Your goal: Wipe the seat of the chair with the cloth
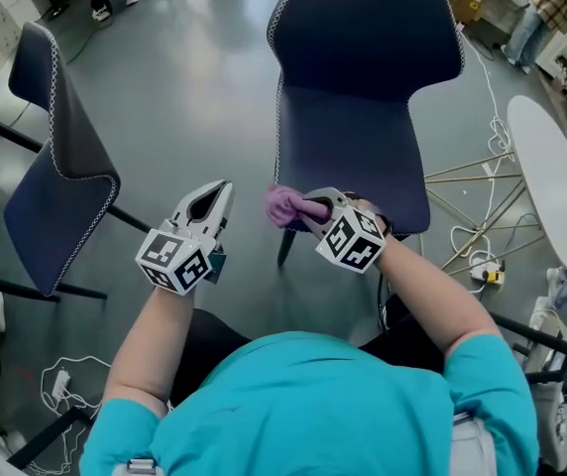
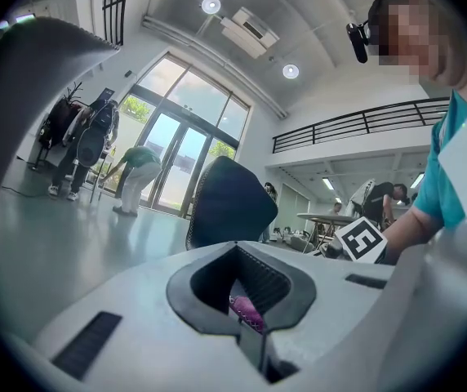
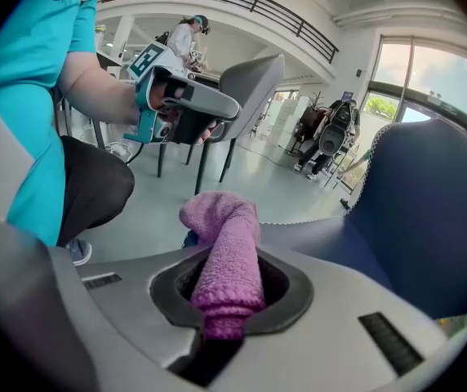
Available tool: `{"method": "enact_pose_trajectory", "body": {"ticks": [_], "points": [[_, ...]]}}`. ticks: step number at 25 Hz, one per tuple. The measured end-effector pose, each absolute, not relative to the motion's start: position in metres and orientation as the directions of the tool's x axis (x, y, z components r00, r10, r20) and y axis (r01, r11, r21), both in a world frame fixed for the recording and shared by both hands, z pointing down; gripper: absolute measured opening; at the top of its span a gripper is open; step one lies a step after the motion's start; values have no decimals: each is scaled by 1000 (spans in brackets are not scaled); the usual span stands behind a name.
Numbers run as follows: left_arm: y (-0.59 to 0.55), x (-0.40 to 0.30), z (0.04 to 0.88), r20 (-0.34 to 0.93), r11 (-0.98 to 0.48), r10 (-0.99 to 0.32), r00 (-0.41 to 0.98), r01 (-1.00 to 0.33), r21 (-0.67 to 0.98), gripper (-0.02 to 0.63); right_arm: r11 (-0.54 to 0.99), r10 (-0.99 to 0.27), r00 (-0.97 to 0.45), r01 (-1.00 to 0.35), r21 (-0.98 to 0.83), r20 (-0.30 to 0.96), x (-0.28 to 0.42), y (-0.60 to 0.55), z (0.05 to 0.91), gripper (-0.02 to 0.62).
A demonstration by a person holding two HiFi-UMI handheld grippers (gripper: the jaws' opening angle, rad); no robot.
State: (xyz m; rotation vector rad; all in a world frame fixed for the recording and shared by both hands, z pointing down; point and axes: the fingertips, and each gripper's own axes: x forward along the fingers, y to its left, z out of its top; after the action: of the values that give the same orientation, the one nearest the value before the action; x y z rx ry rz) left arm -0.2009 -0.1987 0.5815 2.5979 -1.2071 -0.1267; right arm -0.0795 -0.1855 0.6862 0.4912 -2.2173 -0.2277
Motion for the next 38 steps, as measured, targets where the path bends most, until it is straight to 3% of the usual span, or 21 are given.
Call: {"method": "enact_pose_trajectory", "body": {"ticks": [38], "points": [[-206,-176,582,54,-655,-722,690,-706,269,-6,900,-433,-554,-308,308,711,-22,-183,687,51]]}}
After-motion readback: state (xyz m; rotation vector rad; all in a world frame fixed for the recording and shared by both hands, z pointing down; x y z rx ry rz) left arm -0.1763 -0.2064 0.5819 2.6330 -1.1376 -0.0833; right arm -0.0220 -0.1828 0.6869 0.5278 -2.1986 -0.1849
